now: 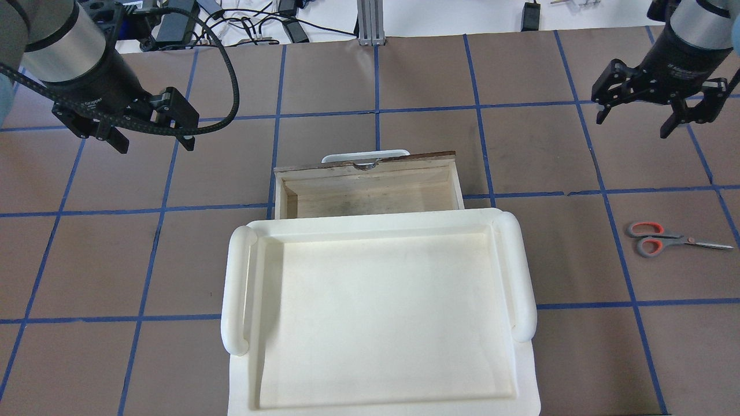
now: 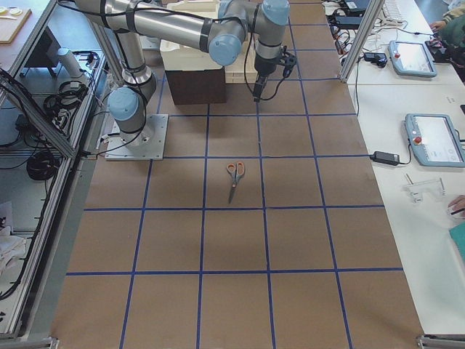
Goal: Put scissors in drawer and close it
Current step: 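Move the right gripper outward over the grey-and-orange scissors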
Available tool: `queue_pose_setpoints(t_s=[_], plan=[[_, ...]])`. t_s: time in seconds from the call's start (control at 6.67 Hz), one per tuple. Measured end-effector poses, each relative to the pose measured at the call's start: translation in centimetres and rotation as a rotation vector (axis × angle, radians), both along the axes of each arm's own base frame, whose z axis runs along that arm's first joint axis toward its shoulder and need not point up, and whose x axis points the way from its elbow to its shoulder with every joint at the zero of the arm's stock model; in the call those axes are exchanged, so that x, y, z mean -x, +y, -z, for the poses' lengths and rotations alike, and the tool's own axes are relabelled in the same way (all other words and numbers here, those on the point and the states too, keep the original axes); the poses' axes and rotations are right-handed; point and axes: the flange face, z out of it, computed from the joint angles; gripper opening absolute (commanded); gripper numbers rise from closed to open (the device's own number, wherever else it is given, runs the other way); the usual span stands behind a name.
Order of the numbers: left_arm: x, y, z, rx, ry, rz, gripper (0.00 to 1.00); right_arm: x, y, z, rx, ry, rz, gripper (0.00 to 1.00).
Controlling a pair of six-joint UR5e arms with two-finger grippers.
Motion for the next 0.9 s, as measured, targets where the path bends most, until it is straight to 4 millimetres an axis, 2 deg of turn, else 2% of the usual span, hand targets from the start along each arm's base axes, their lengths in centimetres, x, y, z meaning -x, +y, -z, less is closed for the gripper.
queue_pose_setpoints(t_s=[0.15,0.3,0.6,0.9], plan=[[0.0,0.0,0.0,0.000,0.000,0.000,1.00,4.7,0.5,1.7,-0.012,0.003,0.225,0.99],[0.0,0.0,0.0,0.000,-0.001,0.000,1.00,7.1,1.2,3.6,-0.013,0.033,0.451,0.99],[0.0,0.1,-0.1,0.001,-0.003,0.000,1.00,9.2,2.4,7.7,-0.029,0.142,0.795,1.00],[0.0,0.1,-0.1,0.000,-0.003,0.000,1.00,11.8,3.5,10.9,-0.068,0.192,1.010,1.00]])
